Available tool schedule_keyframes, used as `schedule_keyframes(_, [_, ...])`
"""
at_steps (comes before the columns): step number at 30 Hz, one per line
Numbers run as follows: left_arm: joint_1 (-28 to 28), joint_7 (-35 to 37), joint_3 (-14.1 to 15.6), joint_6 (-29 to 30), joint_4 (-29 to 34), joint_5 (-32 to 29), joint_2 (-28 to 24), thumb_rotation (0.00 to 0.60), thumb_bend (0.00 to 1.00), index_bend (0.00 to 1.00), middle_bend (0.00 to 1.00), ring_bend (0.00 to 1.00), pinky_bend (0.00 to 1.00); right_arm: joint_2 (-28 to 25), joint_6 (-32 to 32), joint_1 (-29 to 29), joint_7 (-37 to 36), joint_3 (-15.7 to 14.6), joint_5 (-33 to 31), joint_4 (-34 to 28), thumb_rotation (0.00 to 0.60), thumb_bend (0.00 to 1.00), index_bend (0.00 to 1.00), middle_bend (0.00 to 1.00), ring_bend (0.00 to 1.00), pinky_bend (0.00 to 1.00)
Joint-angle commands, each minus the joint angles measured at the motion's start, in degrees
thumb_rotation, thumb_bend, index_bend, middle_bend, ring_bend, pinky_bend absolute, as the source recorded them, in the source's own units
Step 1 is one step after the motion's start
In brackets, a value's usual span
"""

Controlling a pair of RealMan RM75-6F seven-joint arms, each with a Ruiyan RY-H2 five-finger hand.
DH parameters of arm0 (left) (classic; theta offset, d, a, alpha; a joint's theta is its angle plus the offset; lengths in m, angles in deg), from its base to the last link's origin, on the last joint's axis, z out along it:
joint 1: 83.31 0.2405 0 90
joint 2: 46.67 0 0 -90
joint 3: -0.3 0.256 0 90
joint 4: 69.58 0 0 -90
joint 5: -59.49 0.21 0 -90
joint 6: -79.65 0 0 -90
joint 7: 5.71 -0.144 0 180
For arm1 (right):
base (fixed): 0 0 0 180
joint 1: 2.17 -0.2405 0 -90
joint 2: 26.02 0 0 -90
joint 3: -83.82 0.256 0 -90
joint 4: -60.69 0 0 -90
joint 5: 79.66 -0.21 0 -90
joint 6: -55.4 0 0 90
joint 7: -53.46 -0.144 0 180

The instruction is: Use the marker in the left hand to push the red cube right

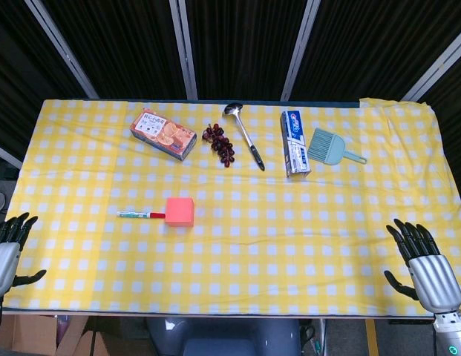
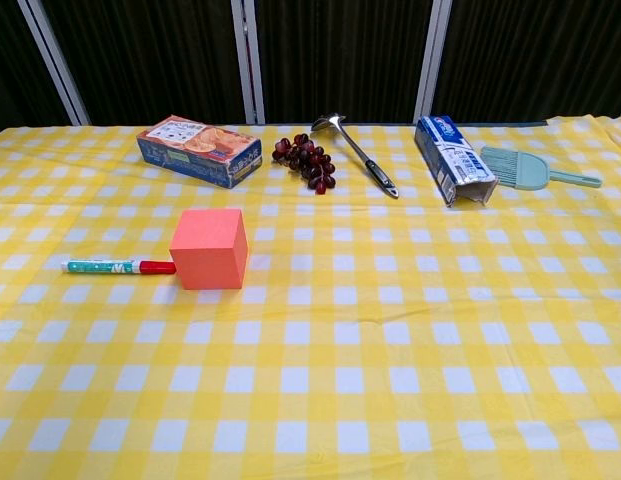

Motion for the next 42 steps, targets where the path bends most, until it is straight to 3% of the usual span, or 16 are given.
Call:
schedule_keyframes(1, [0.1, 0.0, -0.1, -0.2, 0.1, 0.1, -0.1, 0.600, 0.00, 0.00, 0.00, 0.00, 0.00, 0.0, -0.2, 0.1, -0.3, 0.0, 0.0, 0.0, 0.600, 0.34, 0.00, 0.00, 0.00, 0.06])
schedule_keyframes(15, [-0.2, 0.1, 0.1, -2.8, 0.7, 0.0, -0.9, 0.600, 0.00, 0.00, 0.00, 0.00, 0.00, -0.1, 1.1, -0.2, -0.1, -0.1, -0.8, -0.4, 0.600, 0.34, 0.00, 0.00, 0.00, 0.06])
schedule_keyframes(27, [-3.6, -3.3, -2.2, -7.0, 0.0, -2.1, 0.0, 0.600, 0.01, 0.01, 0.00, 0.00, 0.00, -0.5, 0.9, -0.1, -1.0, -0.3, -0.6, -0.5, 0.600, 0.34, 0.00, 0.00, 0.00, 0.06])
schedule_keyframes(35, [-11.5, -7.6, -8.1, -15.2, -4.2, -11.3, 6.4, 0.600, 0.20, 0.32, 0.01, 0.00, 0.08, -0.4, 1.1, -0.4, -1.4, -0.4, -0.2, -0.6, 0.600, 0.34, 0.00, 0.00, 0.00, 0.06])
schedule_keyframes(42, [-19.6, -15.0, -12.3, -20.6, -13.0, -20.3, 16.2, 0.600, 0.27, 0.42, 0.07, 0.00, 0.09, -0.5, 1.3, -0.6, -2.5, -0.5, -0.1, -0.7, 0.600, 0.34, 0.00, 0.00, 0.00, 0.06])
